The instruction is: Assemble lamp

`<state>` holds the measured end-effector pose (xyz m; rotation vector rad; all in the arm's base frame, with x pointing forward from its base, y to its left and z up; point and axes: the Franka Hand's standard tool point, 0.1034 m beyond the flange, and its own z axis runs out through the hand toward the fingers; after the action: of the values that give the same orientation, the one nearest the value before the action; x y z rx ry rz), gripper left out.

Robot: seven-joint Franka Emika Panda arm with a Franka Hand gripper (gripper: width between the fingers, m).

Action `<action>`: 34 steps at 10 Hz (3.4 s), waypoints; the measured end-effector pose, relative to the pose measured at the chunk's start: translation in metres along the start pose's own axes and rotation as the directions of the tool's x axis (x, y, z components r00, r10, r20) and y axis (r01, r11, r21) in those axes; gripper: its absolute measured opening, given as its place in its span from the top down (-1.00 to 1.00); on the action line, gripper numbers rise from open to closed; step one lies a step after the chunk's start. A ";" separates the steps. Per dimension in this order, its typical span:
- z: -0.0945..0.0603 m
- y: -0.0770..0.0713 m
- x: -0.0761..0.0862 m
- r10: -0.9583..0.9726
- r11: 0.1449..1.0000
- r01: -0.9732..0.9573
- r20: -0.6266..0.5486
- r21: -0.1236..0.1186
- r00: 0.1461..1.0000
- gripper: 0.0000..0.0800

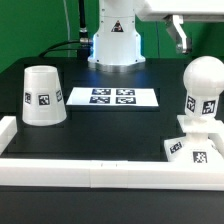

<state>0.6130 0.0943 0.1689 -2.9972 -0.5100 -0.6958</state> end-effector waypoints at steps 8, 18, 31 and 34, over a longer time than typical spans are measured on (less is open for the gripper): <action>0.004 -0.008 -0.014 -0.064 0.995 0.025 0.440 0.093 0.896 -0.75; 0.043 0.005 -0.022 -0.090 0.993 0.046 0.438 0.110 0.894 -0.75; 0.044 0.007 -0.023 0.540 0.836 -0.526 0.397 -0.155 0.742 -0.45; 0.044 0.004 -0.023 0.750 0.652 -0.717 0.348 -0.247 0.562 -0.45</action>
Offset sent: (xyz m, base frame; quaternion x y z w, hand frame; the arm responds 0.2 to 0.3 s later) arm 0.0065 -0.0176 -0.0044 -0.0150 -0.1887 -0.0686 0.9795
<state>0.6140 0.0875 0.1195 -2.9736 0.8051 0.0265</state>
